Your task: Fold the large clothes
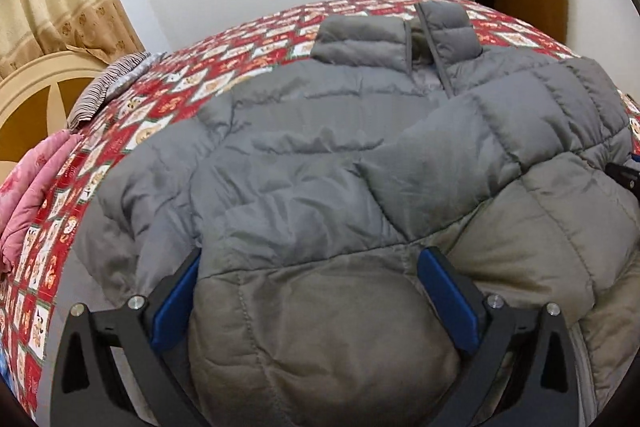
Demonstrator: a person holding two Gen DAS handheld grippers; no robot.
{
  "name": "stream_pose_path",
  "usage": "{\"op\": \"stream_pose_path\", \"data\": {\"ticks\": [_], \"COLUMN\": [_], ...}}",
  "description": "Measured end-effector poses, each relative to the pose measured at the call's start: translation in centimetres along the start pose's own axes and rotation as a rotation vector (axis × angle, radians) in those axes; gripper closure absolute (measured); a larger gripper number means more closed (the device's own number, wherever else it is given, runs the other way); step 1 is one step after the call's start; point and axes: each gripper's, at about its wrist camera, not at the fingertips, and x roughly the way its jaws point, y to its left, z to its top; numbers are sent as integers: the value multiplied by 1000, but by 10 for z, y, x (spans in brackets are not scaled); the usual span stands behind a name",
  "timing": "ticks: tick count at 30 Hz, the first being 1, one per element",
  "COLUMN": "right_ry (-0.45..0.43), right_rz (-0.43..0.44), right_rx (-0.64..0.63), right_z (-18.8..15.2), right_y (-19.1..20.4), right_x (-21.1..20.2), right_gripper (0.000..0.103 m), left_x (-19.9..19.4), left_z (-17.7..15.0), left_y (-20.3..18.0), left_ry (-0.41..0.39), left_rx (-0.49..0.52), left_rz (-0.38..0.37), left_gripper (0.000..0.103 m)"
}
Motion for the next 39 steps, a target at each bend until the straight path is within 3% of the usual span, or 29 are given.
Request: {"op": "stream_pose_path", "data": {"ticks": [5,10,14,18,20,23,30,39], "right_ry": [15,42,-64,-115,-115,-69,4,5], "right_rz": [-56,-59,-71,12,52,44,43,-2], "right_rx": [-41,-40,0,-38,-83,-129,-118,-146], "right_z": [1,6,8,7,5,-2,-12,-17], "right_y": [8,4,8,37,55,74,73,80], "right_x": [4,-6,-45,-61,-56,-34,-8,-2], "right_gripper": [22,22,22,22,22,22,22,19], "left_x": [3,4,5,5,5,5,6,7], "left_z": [-1,-1,-1,0,0,-1,0,1], "left_y": [0,1,2,2,2,2,3,1], "left_ry": [11,20,22,22,22,23,24,37], "left_rx": [-3,-20,-26,-25,-24,-26,-27,-24], "left_rz": [-2,-21,-27,-26,-26,-29,-34,-30], "left_gripper": [0,0,0,0,0,0,0,0]}}
